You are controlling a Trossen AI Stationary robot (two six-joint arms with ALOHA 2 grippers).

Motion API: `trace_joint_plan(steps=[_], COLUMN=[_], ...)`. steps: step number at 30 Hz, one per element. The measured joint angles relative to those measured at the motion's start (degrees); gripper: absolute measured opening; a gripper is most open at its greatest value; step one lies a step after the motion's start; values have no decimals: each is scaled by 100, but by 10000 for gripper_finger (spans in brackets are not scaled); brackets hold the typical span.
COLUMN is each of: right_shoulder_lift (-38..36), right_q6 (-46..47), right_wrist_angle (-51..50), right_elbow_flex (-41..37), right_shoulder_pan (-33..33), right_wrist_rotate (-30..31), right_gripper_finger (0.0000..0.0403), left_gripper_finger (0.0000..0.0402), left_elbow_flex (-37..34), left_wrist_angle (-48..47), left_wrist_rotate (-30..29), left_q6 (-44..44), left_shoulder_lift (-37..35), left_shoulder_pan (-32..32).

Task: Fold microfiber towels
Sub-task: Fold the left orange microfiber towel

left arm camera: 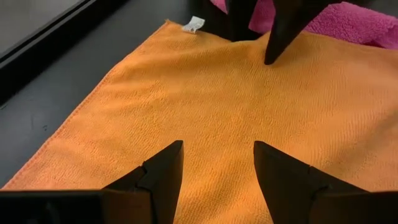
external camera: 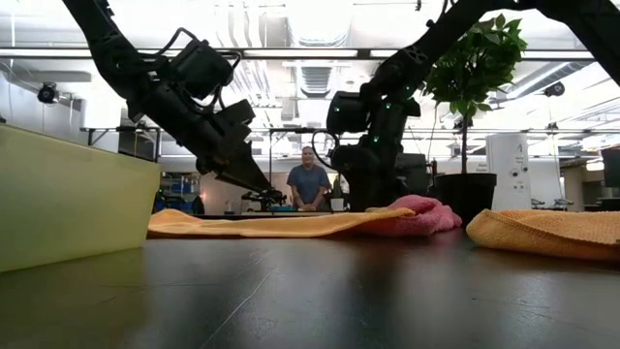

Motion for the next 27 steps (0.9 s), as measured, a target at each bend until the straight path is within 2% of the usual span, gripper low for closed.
trace_joint_plan(steps=[8,18,21,27], right_shoulder_lift=[2,-2,-80,-369], right_q6=[51,-73,-195,-442], right_wrist_angle=[653,858,747,492], right_elbow_flex=[-64,-25,-23,-23], right_shoulder_pan=[17,57,53,39], right_wrist_rotate=[-69,-52,-1,348], right_gripper_finger=[205,84,62,36], left_gripper_finger=[180,180,180,180], left_elbow_flex=[0,13,13,35], left_wrist_angle=[209,273,-372,-2446], left_wrist_rotate=[-105,-104,104,188], left_q6=[8,23,105,155], left_shoulder_lift=[0,-8,-122,-649], left_shoulder_pan=[0,0,1,-2])
